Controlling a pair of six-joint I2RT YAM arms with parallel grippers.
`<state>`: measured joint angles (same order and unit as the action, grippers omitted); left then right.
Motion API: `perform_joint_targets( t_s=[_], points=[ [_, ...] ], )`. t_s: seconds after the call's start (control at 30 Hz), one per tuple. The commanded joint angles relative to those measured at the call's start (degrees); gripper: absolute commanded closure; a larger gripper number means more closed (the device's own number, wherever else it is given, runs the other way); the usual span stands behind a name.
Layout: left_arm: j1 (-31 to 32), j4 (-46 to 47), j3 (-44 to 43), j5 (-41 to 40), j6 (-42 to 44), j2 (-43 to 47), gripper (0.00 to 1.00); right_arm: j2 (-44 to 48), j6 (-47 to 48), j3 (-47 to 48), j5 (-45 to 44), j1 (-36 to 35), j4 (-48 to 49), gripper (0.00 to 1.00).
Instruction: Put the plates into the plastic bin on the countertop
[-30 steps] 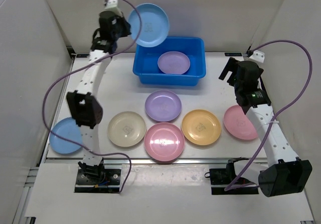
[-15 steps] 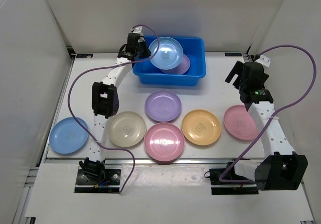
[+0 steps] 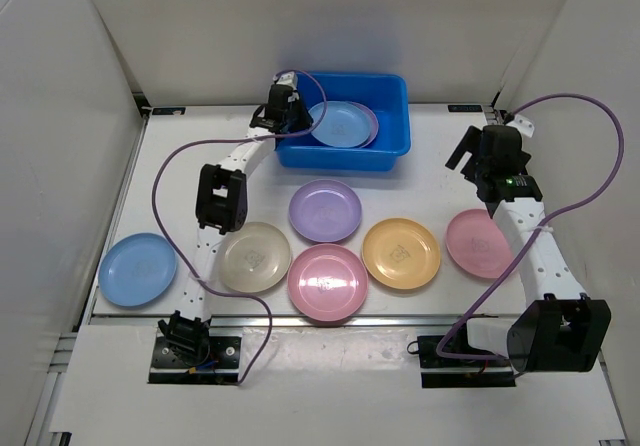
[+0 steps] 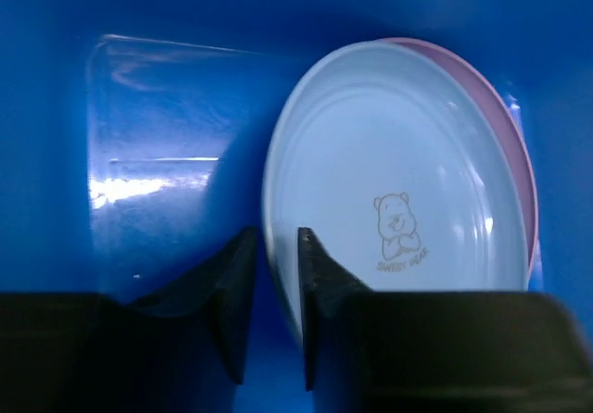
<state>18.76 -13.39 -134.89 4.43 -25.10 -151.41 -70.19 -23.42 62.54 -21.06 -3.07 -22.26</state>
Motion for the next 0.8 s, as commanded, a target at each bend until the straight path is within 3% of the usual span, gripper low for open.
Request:
perform_joint_targets(
  t_s=[0.0,0.07,0.2,0.23,0.47,0.57,0.73,0.77],
  points=[
    [0.48,3.19,-3.27,-0.21,-1.17,1.3,0.63,0.58,-1.54,0.12,-0.39,-0.18,-0.59,0.01],
    [0.48,3.19,-3.71,0.49,-1.26,1.3,0.35,0.93,-2.06,0.3,-0.39,0.08,-1.64,0.01],
    [0.48,3.37,-3.63,1.02,-0.56,3.05,0.13,2.69,-1.72,0.03,-0.04,0.08,-2.43,0.01],
    [0.57,3.19,-3.63,1.55,-0.3,3.75,0.01,3.22,-1.19,-0.14,0.66,0.08,-1.83,0.01],
    [0.57,-1.37,-2.58,0.85,4.27,16.03,0.01,5.85,2.67,0.03,5.93,-0.18,-1.12,0.01],
    [0.48,-5.59,2.6,0.14,6.64,24.13,0.01,5.86,5.31,-0.84,13.65,-0.44,-0.07,0.01],
    [0.75,-7.88,22.7,-5.63,9.81,44.65,0.01,2.88,5.22,-4.18,23.22,-4.99,3.27,0.01],
    [0.83,-7.88,31.44,-8.35,9.64,47.85,0.01,2.35,4.97,-4.71,23.52,-6.23,5.19,0.01]
  ],
)
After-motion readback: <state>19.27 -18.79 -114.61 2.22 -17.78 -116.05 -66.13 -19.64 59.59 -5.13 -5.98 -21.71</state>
